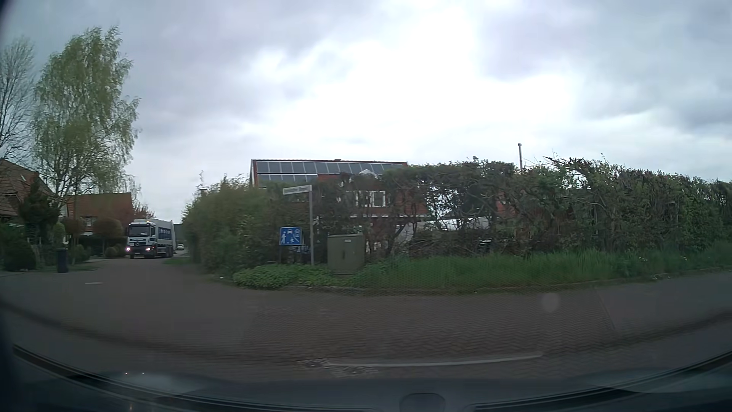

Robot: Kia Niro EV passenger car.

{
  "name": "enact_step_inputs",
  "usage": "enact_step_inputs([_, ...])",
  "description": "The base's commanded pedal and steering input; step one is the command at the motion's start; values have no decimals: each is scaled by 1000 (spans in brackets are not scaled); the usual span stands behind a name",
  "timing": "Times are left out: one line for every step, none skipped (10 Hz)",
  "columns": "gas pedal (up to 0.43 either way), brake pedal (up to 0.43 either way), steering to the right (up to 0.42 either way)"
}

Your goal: Follow the waypoints while adhering to traffic rules and regulations

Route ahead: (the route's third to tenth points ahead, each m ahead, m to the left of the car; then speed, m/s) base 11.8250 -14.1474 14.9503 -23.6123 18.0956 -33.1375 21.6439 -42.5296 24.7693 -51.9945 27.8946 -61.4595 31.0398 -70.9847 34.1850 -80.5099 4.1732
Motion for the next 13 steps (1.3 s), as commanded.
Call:
enact_step_inputs([39,6,365])
enact_step_inputs([0,0,374])
enact_step_inputs([0,0,393])
enact_step_inputs([0,6,410])
enact_step_inputs([0,0,423])
enact_step_inputs([0,6,434])
enact_step_inputs([0,0,440])
enact_step_inputs([0,6,450])
enact_step_inputs([0,6,462])
enact_step_inputs([0,0,470])
enact_step_inputs([0,0,474])
enact_step_inputs([0,0,474])
enact_step_inputs([0,12,476])
